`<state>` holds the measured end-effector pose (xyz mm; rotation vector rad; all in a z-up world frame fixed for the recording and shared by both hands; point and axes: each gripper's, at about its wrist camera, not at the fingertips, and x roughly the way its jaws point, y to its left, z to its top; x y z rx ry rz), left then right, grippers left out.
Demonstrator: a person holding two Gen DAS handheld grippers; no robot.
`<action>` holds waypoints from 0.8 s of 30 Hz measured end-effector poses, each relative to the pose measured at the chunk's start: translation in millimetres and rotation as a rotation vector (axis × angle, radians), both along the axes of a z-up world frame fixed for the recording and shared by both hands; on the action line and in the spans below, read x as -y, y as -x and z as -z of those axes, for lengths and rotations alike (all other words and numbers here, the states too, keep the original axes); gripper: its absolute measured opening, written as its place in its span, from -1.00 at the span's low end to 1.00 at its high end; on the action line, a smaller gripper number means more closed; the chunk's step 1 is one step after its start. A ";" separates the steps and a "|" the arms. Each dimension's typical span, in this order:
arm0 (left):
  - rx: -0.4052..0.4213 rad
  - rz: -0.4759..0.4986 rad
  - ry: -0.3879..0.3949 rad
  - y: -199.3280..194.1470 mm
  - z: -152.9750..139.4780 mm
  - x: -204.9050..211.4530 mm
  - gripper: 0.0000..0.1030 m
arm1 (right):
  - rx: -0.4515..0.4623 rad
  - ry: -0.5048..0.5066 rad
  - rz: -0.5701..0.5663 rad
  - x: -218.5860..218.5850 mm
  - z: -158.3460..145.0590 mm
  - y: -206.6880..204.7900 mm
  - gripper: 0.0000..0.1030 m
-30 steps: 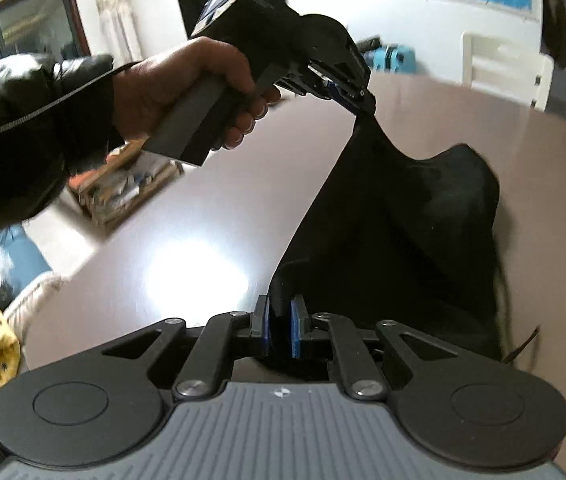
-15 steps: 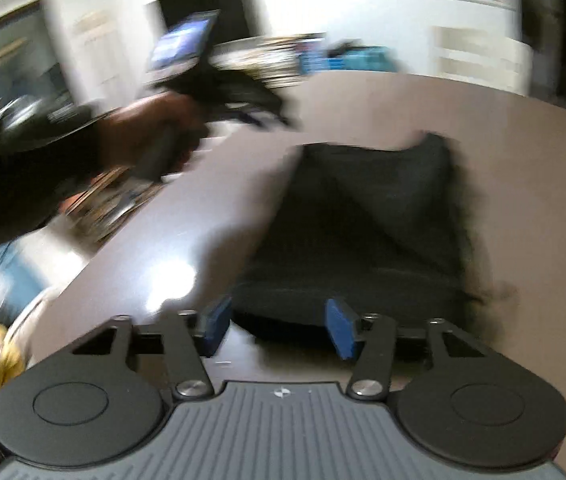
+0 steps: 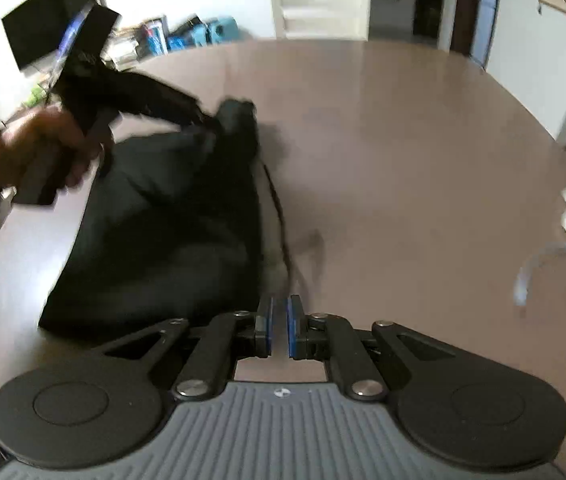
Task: Fold clothes
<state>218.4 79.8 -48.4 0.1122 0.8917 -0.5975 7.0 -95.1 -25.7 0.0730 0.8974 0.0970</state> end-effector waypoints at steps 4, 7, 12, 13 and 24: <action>-0.013 -0.007 0.007 -2.1 10.2 -7.9 -0.25 | -0.078 0.037 -0.095 -1.1 8.1 -5.5 -0.85; 0.001 0.008 0.009 -1.8 13.0 -7.2 -0.25 | -0.147 0.091 -0.181 3.9 -5.7 12.9 -0.67; 0.022 0.009 0.056 -7.9 13.0 -9.2 -0.24 | -0.170 0.107 -0.217 7.2 -34.5 44.8 -0.50; 0.025 0.006 0.073 -9.3 10.5 -11.5 -0.23 | -0.137 0.089 -0.201 6.5 -35.8 36.8 -0.50; 0.016 0.068 0.039 -31.0 18.7 6.9 -0.17 | -0.217 0.106 -0.025 39.5 4.7 -22.7 -0.68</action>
